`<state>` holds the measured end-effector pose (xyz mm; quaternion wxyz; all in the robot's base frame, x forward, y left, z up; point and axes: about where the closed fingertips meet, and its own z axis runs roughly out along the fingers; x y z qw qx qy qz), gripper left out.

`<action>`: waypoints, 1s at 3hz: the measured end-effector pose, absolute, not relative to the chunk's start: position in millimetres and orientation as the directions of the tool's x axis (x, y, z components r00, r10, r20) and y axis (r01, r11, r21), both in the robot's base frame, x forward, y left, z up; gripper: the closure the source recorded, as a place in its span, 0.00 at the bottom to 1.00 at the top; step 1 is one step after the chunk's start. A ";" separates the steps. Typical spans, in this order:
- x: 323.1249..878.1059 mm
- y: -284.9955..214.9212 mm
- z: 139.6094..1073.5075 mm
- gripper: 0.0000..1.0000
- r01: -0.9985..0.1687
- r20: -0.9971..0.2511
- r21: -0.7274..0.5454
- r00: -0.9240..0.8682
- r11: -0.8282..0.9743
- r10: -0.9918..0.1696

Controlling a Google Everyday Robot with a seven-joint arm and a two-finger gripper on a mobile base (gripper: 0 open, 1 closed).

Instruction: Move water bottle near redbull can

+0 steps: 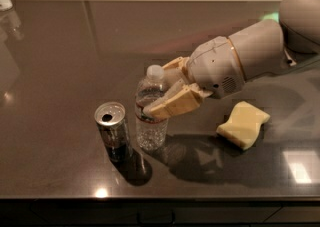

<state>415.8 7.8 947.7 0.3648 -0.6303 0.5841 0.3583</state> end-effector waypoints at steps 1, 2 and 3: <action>415.0 9.8 945.6 0.35 -0.998 -0.878 -0.033 0.058 -0.061 -0.475; 416.4 9.6 944.6 0.12 -0.998 -0.879 -0.028 0.052 -0.056 -0.474; 415.2 11.6 945.5 0.00 -0.998 -0.878 -0.031 0.056 -0.060 -0.476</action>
Offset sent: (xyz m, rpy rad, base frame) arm 0.0056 -0.0036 -0.0067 0.0066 0.0244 -0.0112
